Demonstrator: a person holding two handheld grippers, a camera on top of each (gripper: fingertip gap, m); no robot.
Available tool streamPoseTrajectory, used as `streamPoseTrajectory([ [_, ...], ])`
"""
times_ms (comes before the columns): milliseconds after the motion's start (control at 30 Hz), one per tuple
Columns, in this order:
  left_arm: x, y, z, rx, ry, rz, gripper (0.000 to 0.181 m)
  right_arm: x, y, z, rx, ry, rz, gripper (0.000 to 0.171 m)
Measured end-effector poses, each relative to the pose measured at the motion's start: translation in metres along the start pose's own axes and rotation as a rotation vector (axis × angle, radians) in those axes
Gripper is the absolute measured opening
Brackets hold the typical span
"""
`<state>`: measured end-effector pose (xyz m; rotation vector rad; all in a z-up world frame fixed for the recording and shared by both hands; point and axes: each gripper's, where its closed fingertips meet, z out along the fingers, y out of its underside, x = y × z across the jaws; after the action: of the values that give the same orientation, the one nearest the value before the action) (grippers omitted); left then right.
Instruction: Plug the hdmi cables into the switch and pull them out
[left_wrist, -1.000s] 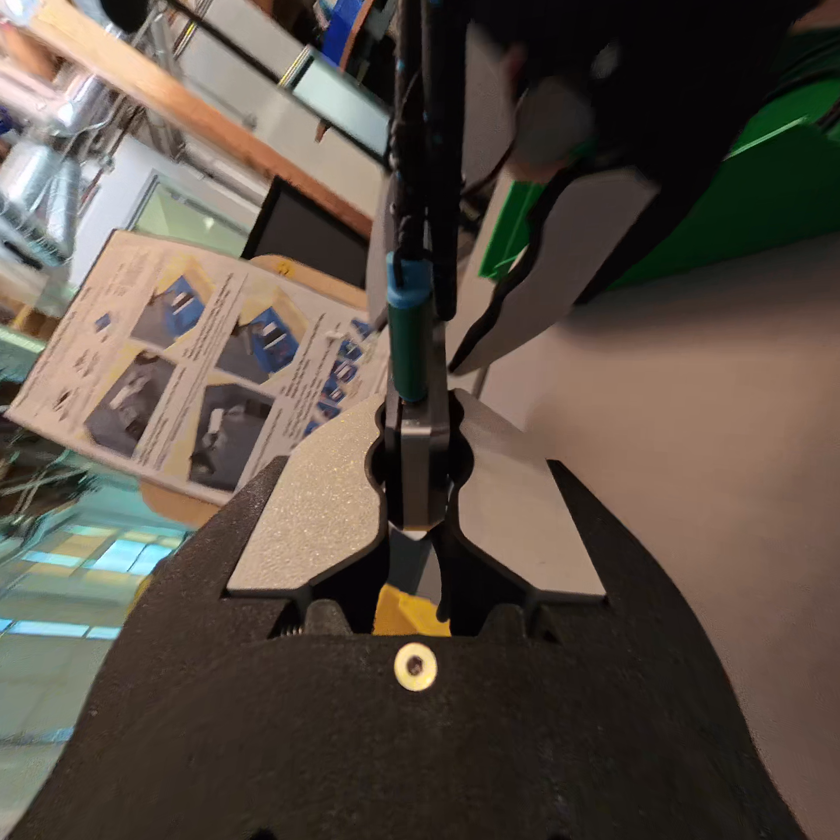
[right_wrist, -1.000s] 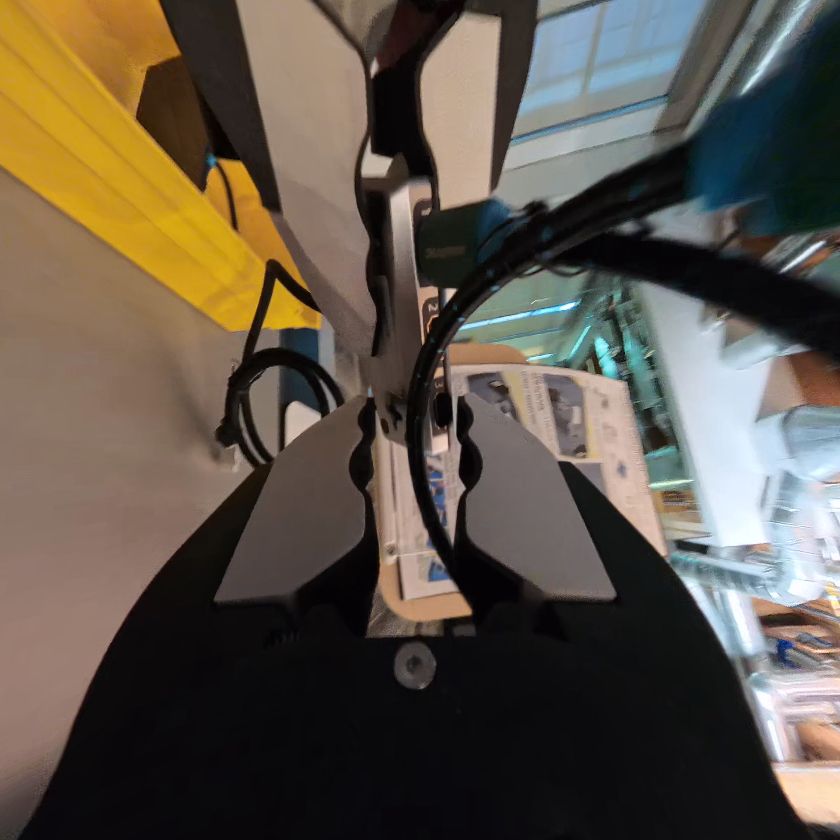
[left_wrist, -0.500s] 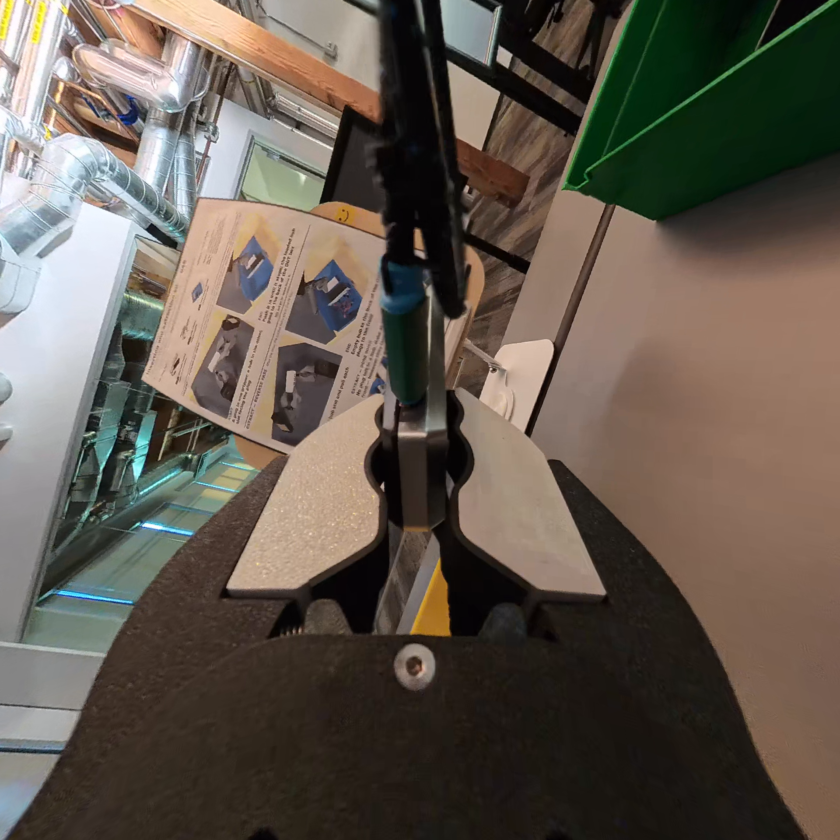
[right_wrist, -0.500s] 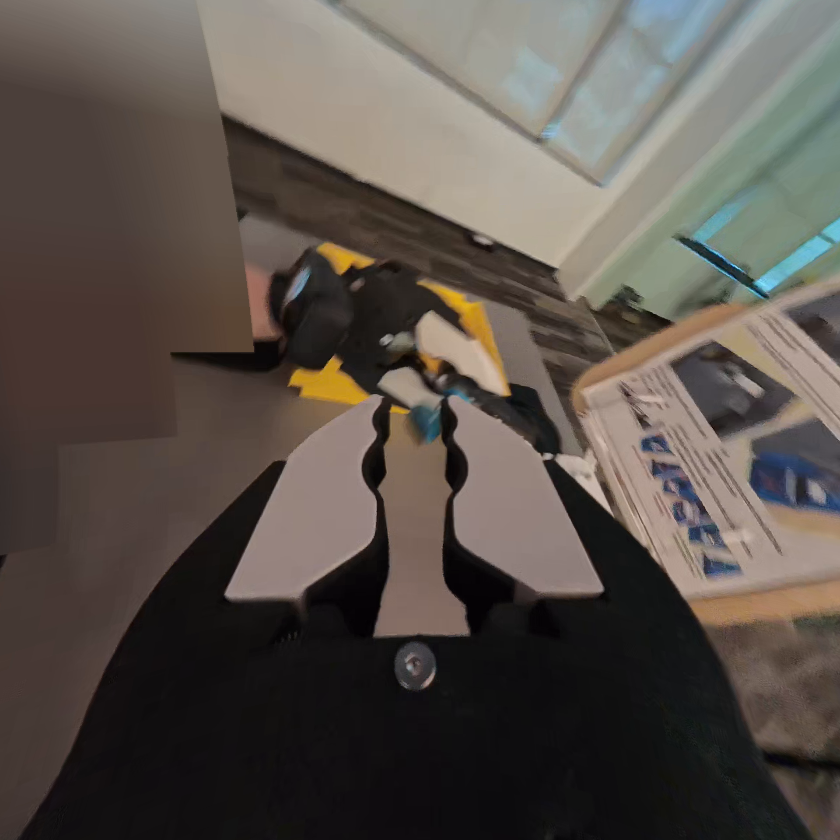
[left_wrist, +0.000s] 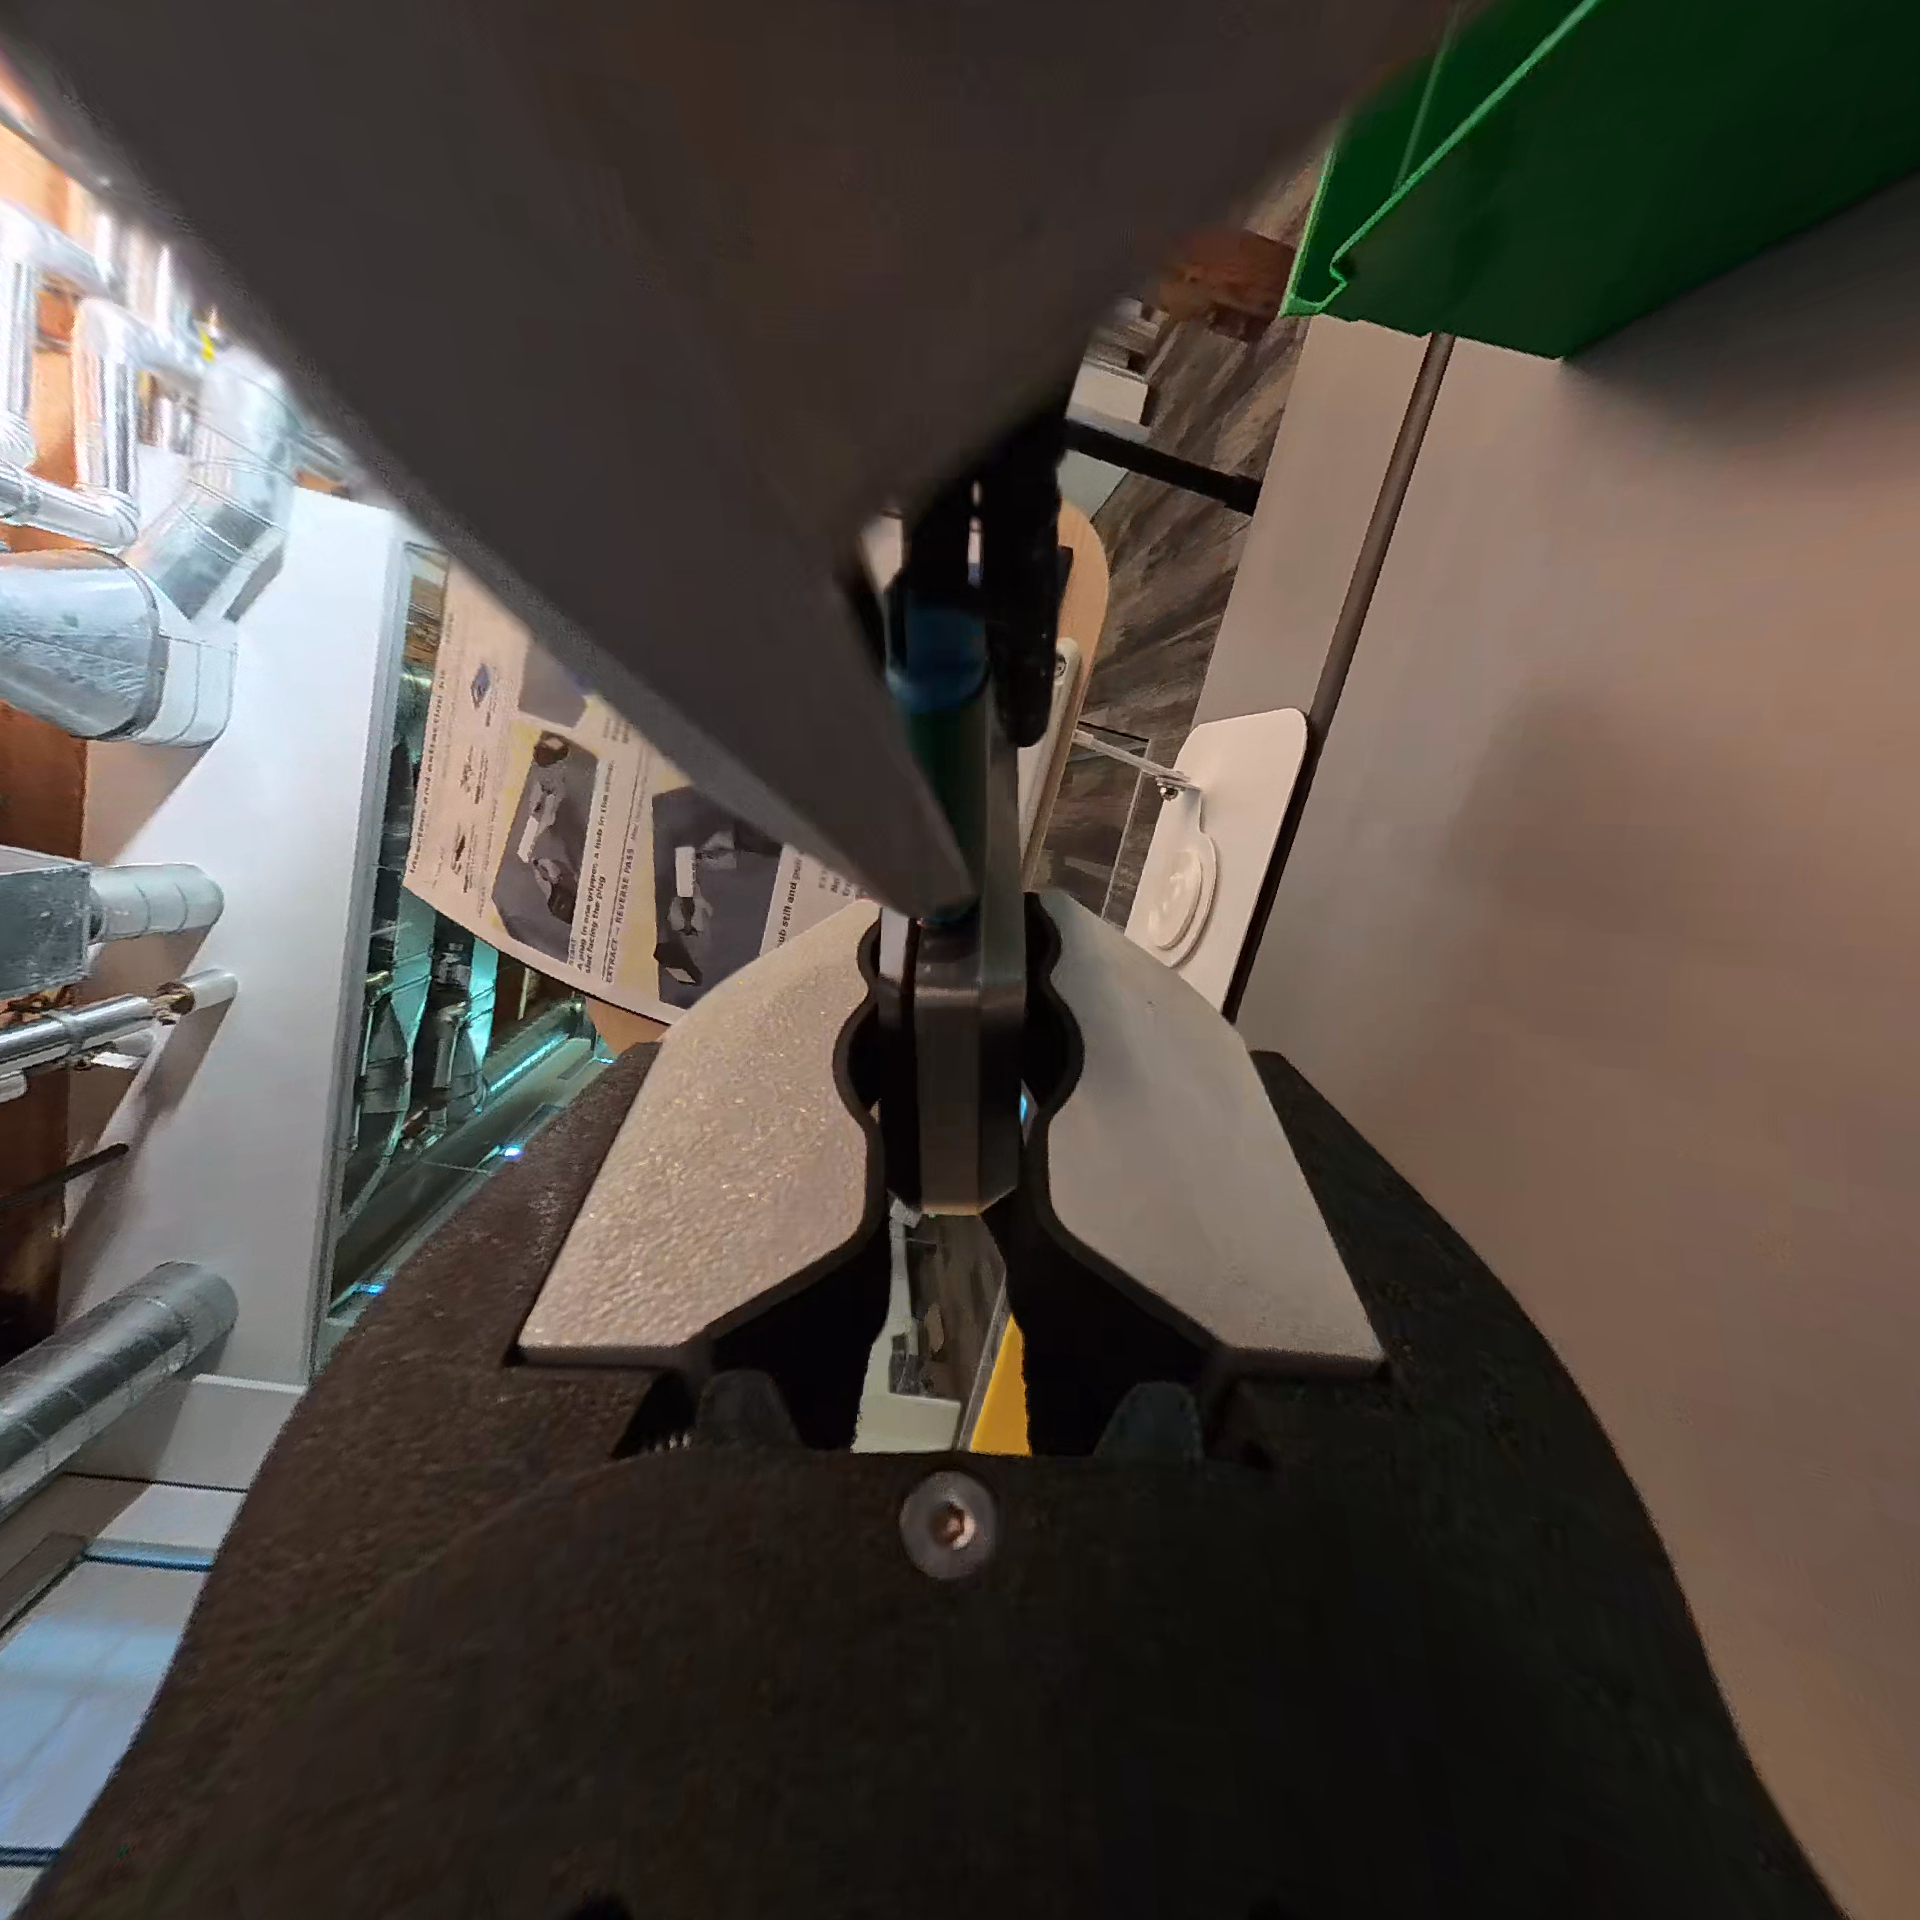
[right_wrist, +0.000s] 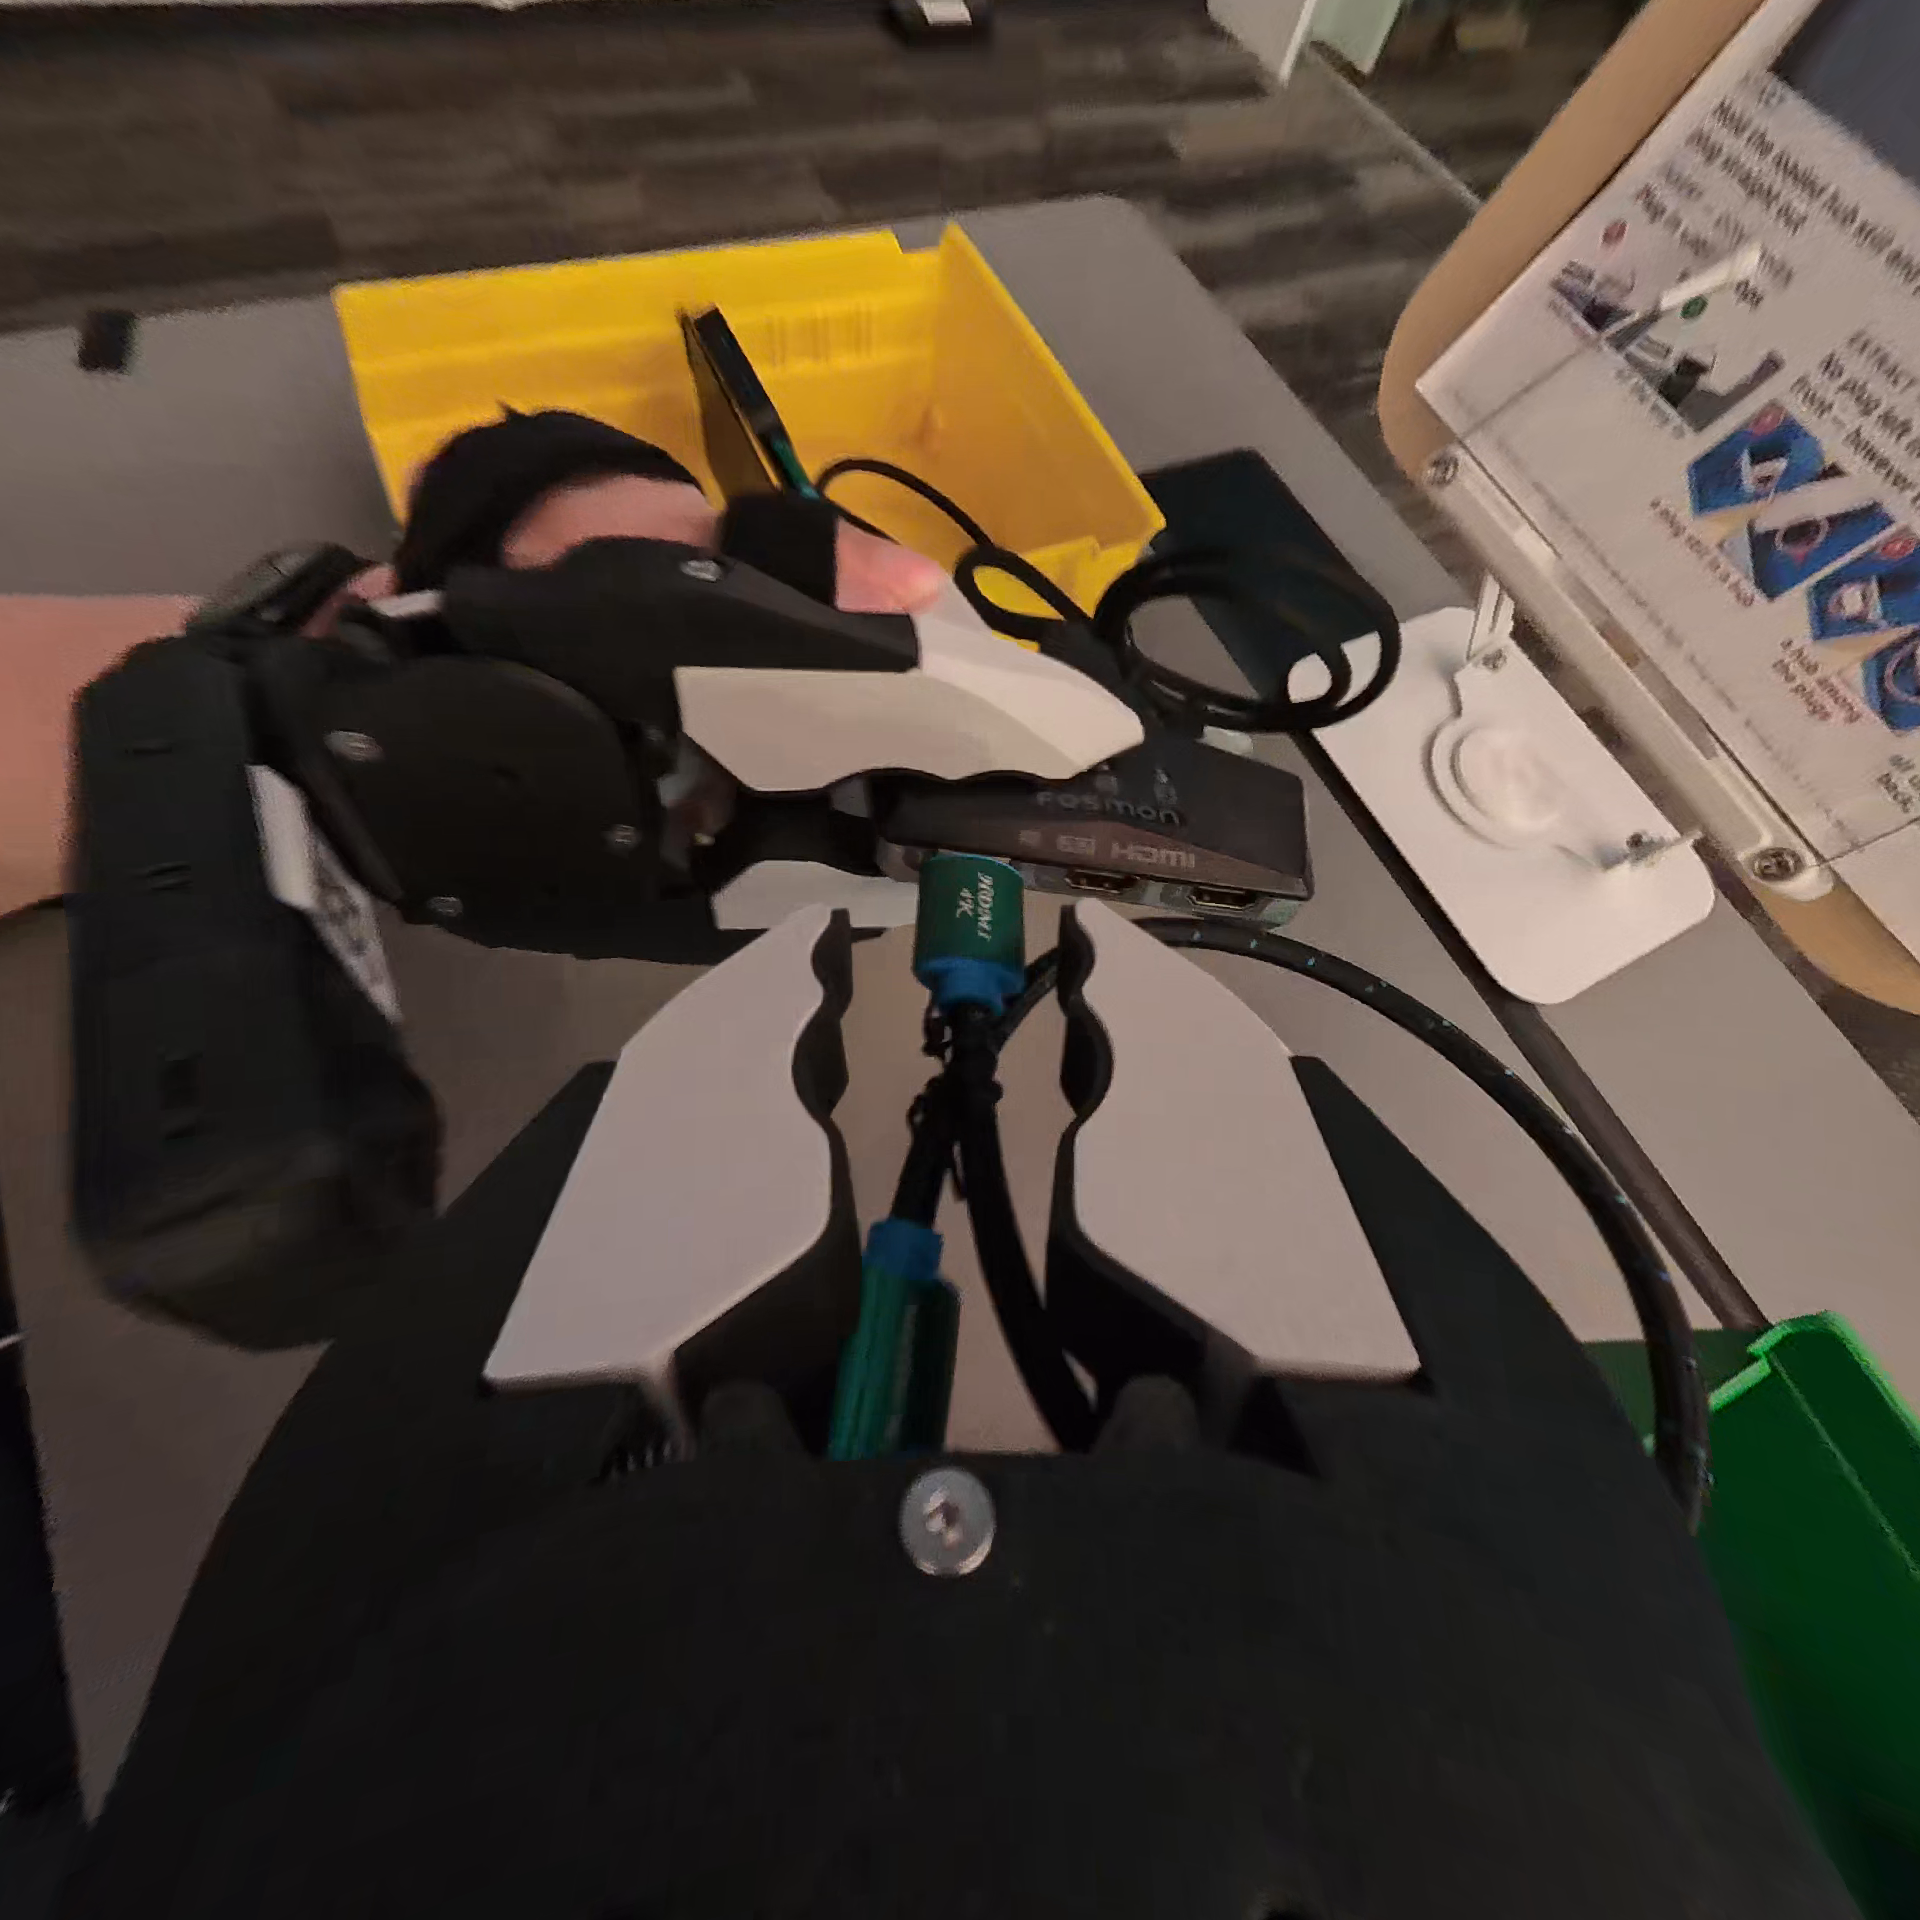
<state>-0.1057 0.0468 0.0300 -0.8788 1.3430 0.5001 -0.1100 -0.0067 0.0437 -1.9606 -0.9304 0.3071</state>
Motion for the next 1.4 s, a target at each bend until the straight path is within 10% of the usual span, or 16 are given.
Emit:
streamPoseTrajectory([
  [1400, -0.007, 0.005, -0.002, -0.043, 0.031, -0.082, 0.023, 0.005, -0.005, 0.009, 0.015, 0.034, -0.028, 0.023],
])
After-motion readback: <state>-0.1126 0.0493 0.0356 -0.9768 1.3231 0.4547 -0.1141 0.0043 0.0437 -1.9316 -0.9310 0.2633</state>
